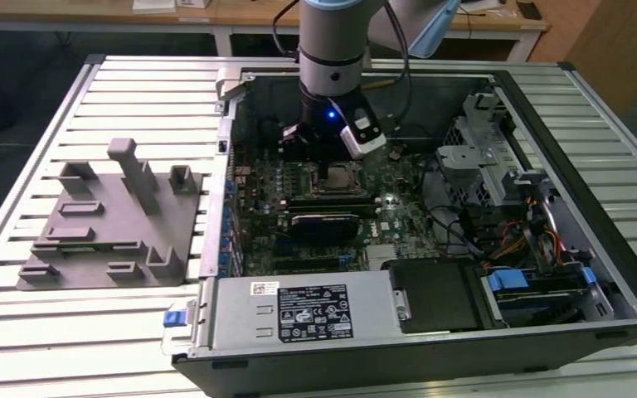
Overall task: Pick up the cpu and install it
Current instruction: 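Close the cpu cover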
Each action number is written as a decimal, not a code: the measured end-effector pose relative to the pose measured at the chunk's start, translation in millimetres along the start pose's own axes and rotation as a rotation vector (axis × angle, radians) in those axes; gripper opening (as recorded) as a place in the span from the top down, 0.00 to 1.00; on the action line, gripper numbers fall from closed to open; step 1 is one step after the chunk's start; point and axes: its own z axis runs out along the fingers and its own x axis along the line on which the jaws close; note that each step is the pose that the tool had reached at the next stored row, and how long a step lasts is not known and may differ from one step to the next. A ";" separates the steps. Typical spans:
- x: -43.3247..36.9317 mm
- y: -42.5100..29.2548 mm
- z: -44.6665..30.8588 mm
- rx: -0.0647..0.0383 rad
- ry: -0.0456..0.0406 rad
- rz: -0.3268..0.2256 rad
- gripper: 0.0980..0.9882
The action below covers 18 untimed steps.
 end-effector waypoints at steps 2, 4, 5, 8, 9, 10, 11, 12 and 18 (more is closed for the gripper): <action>-0.1 0.1 -3.7 0.000 -0.0001 0.000 0.99; -0.1 0.3 -8.2 0.000 -0.0003 0.000 0.99; -0.2 0.3 -10.4 0.000 -0.0005 0.000 0.99; -0.2 0.4 -13.9 0.000 -0.0009 0.000 0.99; -0.2 0.5 -13.9 0.000 -0.0010 0.000 0.99; -0.2 0.5 -13.9 0.000 -0.0011 0.000 0.99; -0.2 0.4 -14.0 0.000 -0.0010 0.000 0.99; -0.5 0.4 -14.1 0.000 -0.0009 0.000 0.99; -16.1 0.3 -13.9 0.000 -0.0009 0.000 0.99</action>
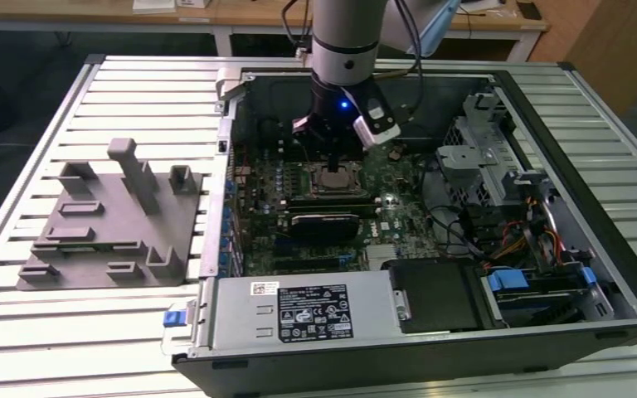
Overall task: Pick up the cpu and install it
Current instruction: 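Close the cpu cover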
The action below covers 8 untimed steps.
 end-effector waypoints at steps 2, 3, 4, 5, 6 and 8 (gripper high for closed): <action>-3.0 -0.1 0.0 0.000 0.0001 0.000 0.99; -3.1 -0.1 0.0 0.000 0.0000 0.000 0.99; -3.2 -0.1 -0.3 0.000 0.0001 0.000 0.99; -3.2 0.0 -1.1 0.000 0.0000 0.000 0.99; -3.2 0.0 -2.5 0.000 0.0001 0.000 0.99; -3.3 0.2 -6.3 0.000 -0.0001 0.000 0.99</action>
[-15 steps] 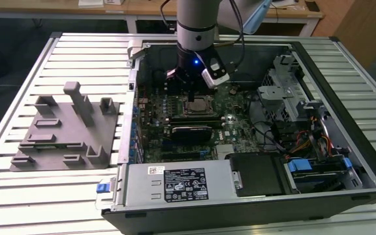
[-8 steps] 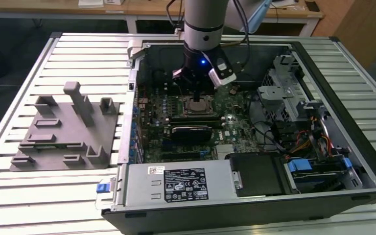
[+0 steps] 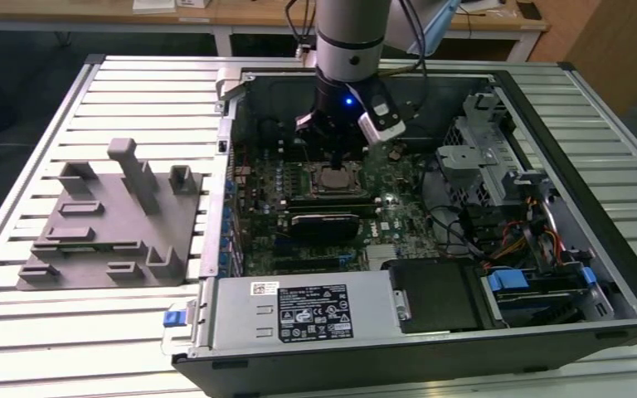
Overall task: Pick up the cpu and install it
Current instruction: 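Close the cpu cover, then install the first cpu locking lever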
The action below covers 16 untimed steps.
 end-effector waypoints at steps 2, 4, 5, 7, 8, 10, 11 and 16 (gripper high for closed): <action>0.0 0.1 -4.3 0.000 -0.0001 0.000 0.99; -0.1 0.2 -7.2 0.000 -0.0002 0.000 0.99; -0.1 0.2 -7.5 0.000 -0.0002 0.000 0.99; -0.1 0.3 -7.5 0.000 -0.0003 0.000 0.99; -0.1 0.2 -8.1 0.000 -0.0002 0.000 0.99; -0.1 0.3 -8.6 0.000 -0.0002 0.000 0.99; -0.1 0.3 -8.7 0.000 -0.0002 0.000 0.99; -0.1 0.3 -8.9 0.000 -0.0002 0.000 0.99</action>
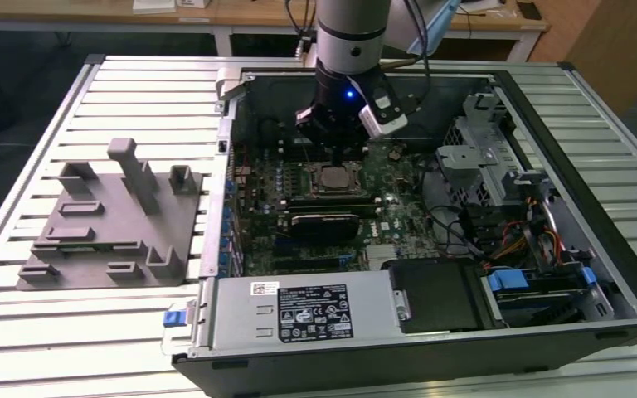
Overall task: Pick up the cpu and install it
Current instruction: 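Install the first cpu locking lever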
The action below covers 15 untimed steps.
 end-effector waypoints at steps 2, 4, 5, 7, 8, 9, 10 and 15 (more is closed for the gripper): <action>0.0 0.0 -0.6 0.000 0.0002 0.000 0.99; 0.0 0.1 -2.3 0.000 0.0001 0.000 0.99; 0.0 0.1 -3.5 0.000 0.0001 0.000 0.99; -0.1 0.2 -6.0 0.000 -0.0001 0.000 0.99; -0.1 0.2 -7.4 0.000 -0.0001 0.000 0.99; -0.1 0.3 -9.0 0.000 -0.0001 0.000 0.99; -0.2 0.3 -10.3 0.000 0.0000 0.000 0.99; -0.2 0.5 -16.2 0.000 0.0000 0.000 0.99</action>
